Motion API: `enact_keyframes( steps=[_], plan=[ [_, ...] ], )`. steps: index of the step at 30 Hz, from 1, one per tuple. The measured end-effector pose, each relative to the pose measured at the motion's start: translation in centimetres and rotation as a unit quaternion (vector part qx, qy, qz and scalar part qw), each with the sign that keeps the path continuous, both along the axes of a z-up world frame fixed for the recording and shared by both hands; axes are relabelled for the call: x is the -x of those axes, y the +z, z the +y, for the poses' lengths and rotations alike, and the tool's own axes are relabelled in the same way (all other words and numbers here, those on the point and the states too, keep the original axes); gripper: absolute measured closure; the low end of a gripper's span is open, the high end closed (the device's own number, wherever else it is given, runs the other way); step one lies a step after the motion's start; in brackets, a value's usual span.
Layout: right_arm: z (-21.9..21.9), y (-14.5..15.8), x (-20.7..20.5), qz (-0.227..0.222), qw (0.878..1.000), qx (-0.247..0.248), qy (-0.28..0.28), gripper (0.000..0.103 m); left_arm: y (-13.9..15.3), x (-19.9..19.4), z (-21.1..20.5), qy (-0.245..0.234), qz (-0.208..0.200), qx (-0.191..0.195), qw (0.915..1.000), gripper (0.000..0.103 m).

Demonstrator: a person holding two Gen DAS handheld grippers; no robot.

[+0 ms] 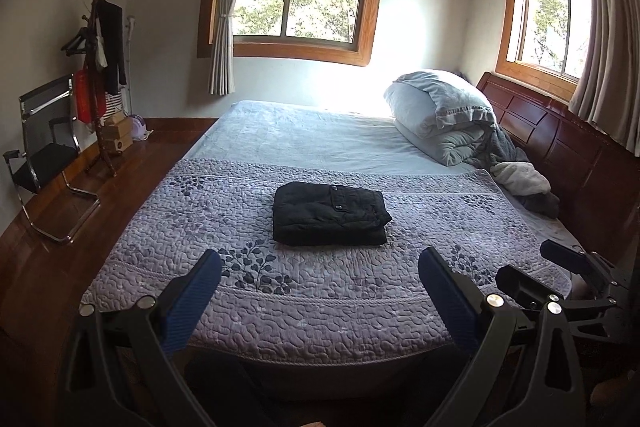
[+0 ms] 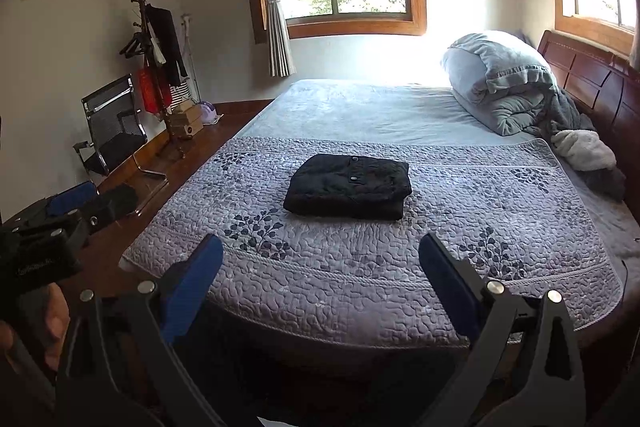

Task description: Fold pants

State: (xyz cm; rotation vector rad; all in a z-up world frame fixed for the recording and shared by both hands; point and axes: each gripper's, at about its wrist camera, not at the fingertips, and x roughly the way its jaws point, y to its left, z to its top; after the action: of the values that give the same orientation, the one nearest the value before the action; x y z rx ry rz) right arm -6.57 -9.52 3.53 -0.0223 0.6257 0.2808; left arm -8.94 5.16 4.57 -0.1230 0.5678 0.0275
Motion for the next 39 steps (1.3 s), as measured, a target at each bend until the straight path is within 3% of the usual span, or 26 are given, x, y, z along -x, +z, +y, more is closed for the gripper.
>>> enact_keyframes(
  steps=[39],
  plan=[
    [0.3, -1.1, -1.4, 0.012, 1.000, 0.005, 0.003, 0.005, -1.1, -1.6, -1.1, 0.012, 0.022, -0.023, 0.9994, 0.004]
  ],
)
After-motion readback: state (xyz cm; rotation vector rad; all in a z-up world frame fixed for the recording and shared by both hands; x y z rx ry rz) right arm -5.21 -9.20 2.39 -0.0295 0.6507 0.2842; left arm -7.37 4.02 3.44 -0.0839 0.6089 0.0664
